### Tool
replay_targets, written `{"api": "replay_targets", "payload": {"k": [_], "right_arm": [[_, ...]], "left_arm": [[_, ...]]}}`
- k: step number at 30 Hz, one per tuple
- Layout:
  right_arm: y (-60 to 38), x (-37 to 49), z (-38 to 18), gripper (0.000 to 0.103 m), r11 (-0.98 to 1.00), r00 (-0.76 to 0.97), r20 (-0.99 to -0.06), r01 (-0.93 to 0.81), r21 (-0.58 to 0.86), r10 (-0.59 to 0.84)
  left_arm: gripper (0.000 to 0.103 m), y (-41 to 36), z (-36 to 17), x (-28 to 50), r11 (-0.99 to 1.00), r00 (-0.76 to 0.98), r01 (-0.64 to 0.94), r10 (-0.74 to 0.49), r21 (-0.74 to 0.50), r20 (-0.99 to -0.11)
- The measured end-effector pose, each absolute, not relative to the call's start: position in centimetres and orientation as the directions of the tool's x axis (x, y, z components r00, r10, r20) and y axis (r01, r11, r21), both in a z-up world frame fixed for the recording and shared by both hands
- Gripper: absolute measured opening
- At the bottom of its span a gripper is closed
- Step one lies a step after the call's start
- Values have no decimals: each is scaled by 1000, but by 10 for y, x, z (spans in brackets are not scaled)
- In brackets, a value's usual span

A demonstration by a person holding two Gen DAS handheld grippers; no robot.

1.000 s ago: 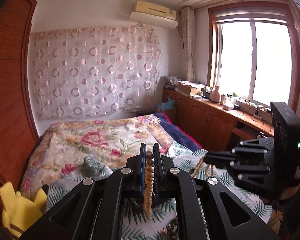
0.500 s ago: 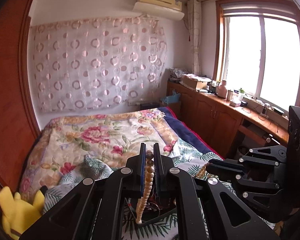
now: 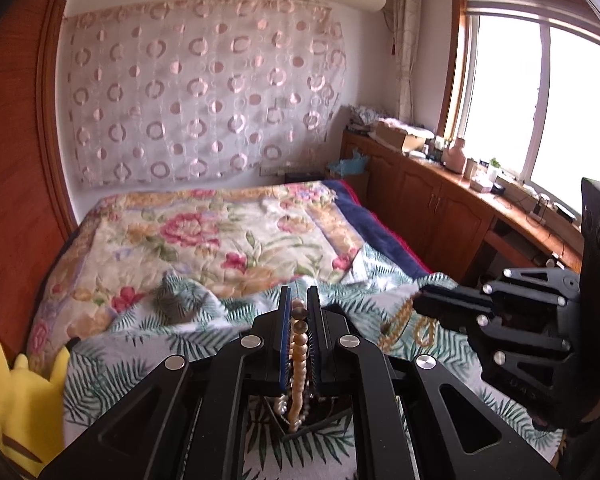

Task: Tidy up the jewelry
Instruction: 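Lower the pearl necklace into the black box and open the left tool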

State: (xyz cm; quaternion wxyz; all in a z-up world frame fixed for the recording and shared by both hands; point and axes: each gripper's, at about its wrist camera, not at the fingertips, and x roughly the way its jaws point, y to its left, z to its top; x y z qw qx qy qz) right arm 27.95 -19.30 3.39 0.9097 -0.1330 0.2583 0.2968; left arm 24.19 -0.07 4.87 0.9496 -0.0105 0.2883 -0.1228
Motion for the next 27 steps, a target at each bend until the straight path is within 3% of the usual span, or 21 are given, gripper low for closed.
{"api": "replay_targets", "payload": {"k": [15,18,19,20,21,25,27], "right_arm": [[-176,307,-31,6,804,601,-651,-594,24,464],[-175,307,-39,6,805,591,-664,-593,26,458],[-175,307,-41,14,805,588,-668,-592,28,456],[-175,307,-42,31,808,589,-671,-589,27,452],[-176,306,-42,37,810,593,-668,-586,26,450],[-185,296,-37,39,808,600,-653,-588,32,463],[-192,287,-35,39,810,604,-645,-586,39,468]], "left_arm": [[8,3,17,237,969,784,227,-243,-101,-571],[32,7,10,228,970,788,220,-241,-106,-567],[42,9,8,224,971,790,218,-237,-102,-566],[50,9,6,222,972,790,216,-232,-97,-568],[54,10,2,219,973,790,212,-224,-89,-570],[75,13,-9,206,974,784,209,-221,-88,-581],[80,13,-14,198,974,783,211,-221,-86,-581]]}}
